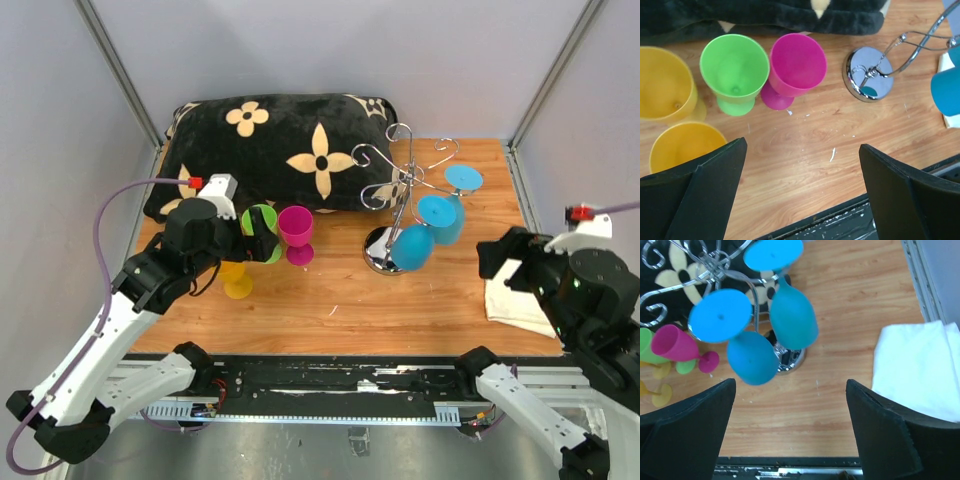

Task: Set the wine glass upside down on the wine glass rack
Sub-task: Turn the wine glass upside down at the wine rack.

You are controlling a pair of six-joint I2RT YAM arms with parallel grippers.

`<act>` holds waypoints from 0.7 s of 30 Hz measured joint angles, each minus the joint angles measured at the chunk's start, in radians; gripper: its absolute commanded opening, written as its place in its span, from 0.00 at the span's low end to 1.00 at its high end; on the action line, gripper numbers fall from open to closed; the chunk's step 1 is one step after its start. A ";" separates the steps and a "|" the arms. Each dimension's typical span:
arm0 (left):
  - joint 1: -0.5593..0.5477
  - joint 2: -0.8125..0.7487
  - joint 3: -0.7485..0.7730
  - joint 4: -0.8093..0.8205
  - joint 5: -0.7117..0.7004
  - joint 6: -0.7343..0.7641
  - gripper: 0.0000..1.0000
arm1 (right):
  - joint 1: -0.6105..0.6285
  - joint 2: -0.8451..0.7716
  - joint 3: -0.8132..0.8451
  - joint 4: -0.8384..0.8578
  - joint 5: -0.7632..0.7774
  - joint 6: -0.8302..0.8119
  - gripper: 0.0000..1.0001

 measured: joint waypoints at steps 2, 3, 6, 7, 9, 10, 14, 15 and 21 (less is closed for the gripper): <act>0.000 -0.024 -0.002 -0.027 -0.039 -0.035 1.00 | 0.000 0.077 0.055 0.037 -0.023 -0.016 0.81; 0.000 -0.032 -0.002 -0.036 -0.055 -0.049 1.00 | 0.000 0.119 0.081 0.056 -0.041 -0.024 0.79; 0.000 -0.050 -0.002 -0.075 -0.121 -0.090 1.00 | 0.000 0.253 0.146 0.113 -0.090 -0.045 0.71; 0.000 -0.052 -0.003 -0.084 -0.135 -0.099 1.00 | 0.000 0.302 0.170 0.130 -0.111 -0.051 0.69; 0.000 -0.063 -0.014 -0.097 -0.172 -0.118 1.00 | 0.000 0.378 0.201 0.161 -0.140 -0.060 0.65; 0.000 -0.074 -0.029 -0.097 -0.189 -0.127 1.00 | 0.000 0.415 0.210 0.179 -0.157 -0.062 0.63; 0.000 -0.134 -0.076 -0.103 -0.208 -0.148 1.00 | 0.000 0.516 0.221 0.226 -0.199 -0.065 0.59; 0.000 -0.150 -0.083 -0.102 -0.208 -0.152 1.00 | 0.000 0.531 0.224 0.232 -0.207 -0.066 0.59; 0.000 -0.229 -0.116 -0.096 -0.206 -0.161 1.00 | 0.031 0.593 0.252 0.286 -0.218 -0.070 0.55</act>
